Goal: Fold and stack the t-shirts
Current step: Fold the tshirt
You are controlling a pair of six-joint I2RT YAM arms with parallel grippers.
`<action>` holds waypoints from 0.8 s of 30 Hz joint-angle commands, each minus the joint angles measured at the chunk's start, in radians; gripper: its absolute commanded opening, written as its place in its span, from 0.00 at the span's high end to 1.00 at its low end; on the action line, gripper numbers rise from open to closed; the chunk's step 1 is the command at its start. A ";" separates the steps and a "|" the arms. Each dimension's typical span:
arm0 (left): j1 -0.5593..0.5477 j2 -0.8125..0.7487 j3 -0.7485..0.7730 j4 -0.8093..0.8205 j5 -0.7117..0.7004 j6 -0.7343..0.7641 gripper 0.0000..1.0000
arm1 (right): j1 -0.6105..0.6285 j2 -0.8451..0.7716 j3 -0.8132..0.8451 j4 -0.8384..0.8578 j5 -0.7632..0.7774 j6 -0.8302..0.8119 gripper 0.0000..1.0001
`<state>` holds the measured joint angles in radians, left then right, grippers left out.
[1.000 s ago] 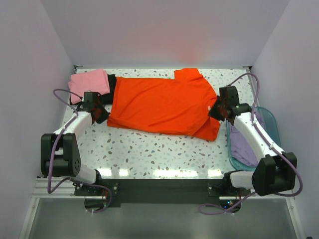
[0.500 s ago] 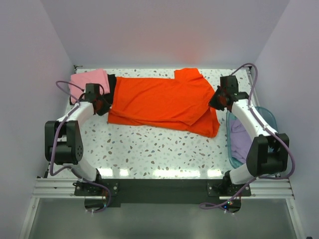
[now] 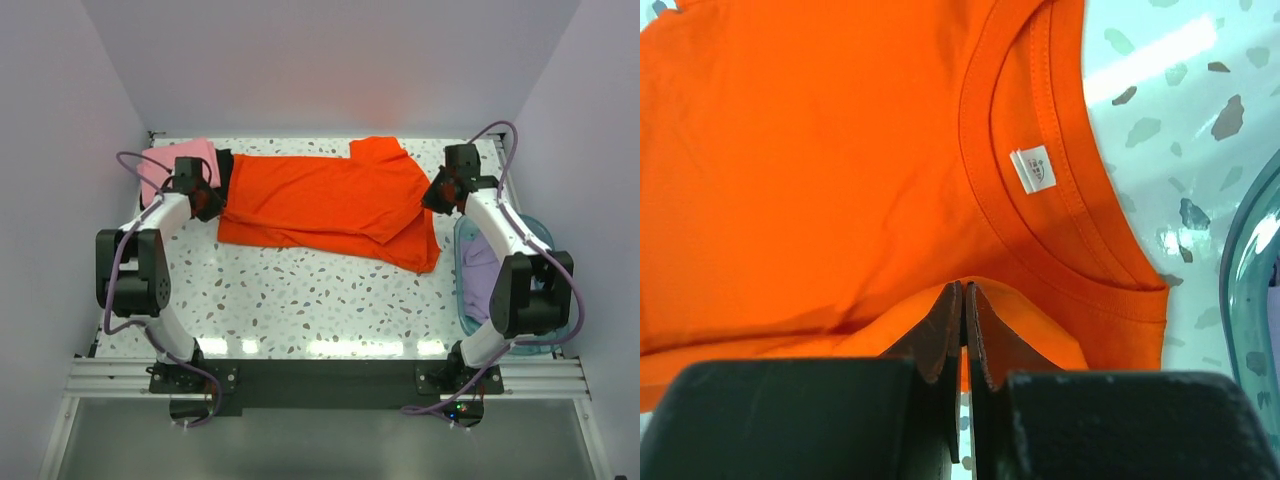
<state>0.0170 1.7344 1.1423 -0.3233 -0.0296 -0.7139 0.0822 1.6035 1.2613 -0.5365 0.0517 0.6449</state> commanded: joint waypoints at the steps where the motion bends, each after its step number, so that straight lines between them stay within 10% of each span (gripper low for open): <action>1: -0.006 0.019 0.057 0.013 0.007 0.005 1.00 | -0.009 0.007 0.067 0.040 -0.007 -0.021 1.00; 24: -0.037 0.165 0.192 0.032 0.023 0.001 1.00 | -0.027 0.182 0.239 0.006 -0.018 -0.070 1.00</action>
<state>-0.0086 1.8759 1.2850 -0.3191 -0.0151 -0.7143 0.0582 1.7653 1.4330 -0.5381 0.0349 0.6014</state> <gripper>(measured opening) 0.018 0.014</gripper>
